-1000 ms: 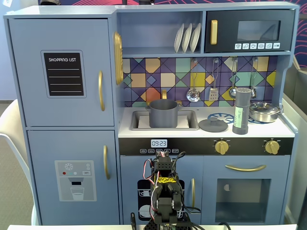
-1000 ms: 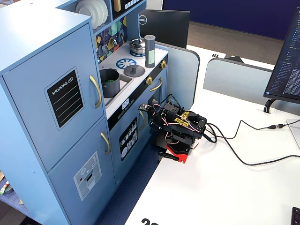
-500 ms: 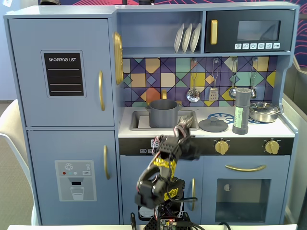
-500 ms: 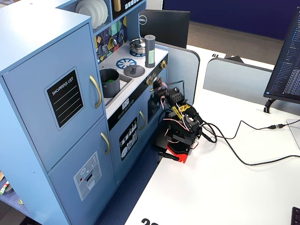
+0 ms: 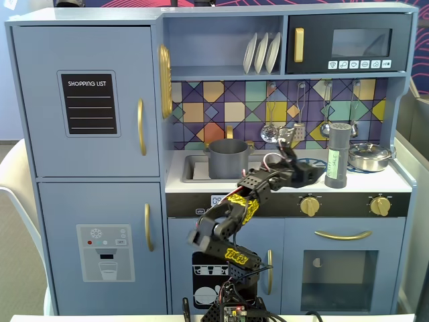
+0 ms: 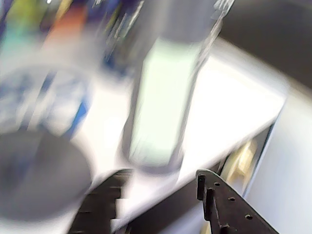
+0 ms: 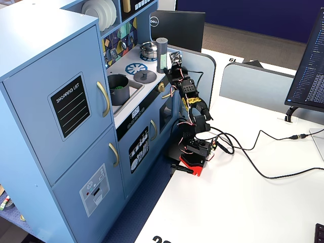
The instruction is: Put salt in the gray recipient
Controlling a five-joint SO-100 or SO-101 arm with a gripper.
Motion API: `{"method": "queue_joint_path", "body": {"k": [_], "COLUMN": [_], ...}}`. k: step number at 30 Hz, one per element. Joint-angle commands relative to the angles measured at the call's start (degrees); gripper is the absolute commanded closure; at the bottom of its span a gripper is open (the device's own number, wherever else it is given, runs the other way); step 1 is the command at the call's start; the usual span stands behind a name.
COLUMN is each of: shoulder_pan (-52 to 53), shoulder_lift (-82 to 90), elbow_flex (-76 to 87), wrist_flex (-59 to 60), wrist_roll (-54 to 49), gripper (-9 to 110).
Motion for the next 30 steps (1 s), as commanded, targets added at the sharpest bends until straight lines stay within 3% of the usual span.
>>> {"method": "queue_joint_path", "body": {"k": [1, 5, 8, 30], "shoulder_pan": [3.43, 4.04, 3.60, -1.85], "shoulder_lift": [-5.54, -10.28, -14.06, -47.81], "elbow_flex": [-5.01, -6.33, -8.96, -39.90], "wrist_flex": [-12.22, -18.46, -19.07, -21.27], "wrist_roll": [2.02, 3.96, 4.75, 6.77], "gripper": [56, 43, 40, 55]}}
